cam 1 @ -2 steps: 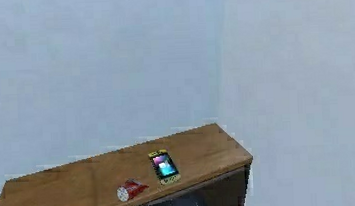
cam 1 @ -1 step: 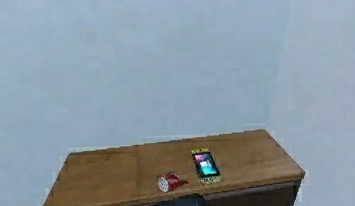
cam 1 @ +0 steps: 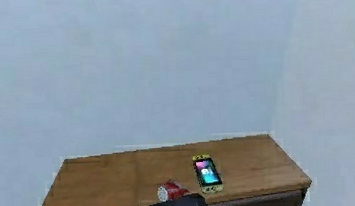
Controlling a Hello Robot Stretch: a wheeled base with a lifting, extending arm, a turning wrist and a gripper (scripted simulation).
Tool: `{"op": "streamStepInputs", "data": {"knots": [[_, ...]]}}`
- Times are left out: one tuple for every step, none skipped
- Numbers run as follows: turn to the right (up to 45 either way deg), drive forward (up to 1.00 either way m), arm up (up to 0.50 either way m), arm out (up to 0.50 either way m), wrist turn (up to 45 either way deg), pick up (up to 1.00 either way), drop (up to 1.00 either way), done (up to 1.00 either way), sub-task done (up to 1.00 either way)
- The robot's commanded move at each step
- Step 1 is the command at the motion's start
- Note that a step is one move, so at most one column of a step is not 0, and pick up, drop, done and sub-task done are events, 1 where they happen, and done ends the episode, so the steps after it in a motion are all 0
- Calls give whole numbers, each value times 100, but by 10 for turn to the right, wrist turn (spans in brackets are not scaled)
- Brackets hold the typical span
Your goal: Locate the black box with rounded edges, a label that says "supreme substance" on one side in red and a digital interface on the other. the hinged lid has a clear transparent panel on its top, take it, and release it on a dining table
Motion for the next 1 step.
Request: {"op": "streamStepInputs", "data": {"knots": [[-450, 0, 0, 0, 0, 0, 0, 0, 0]]}}
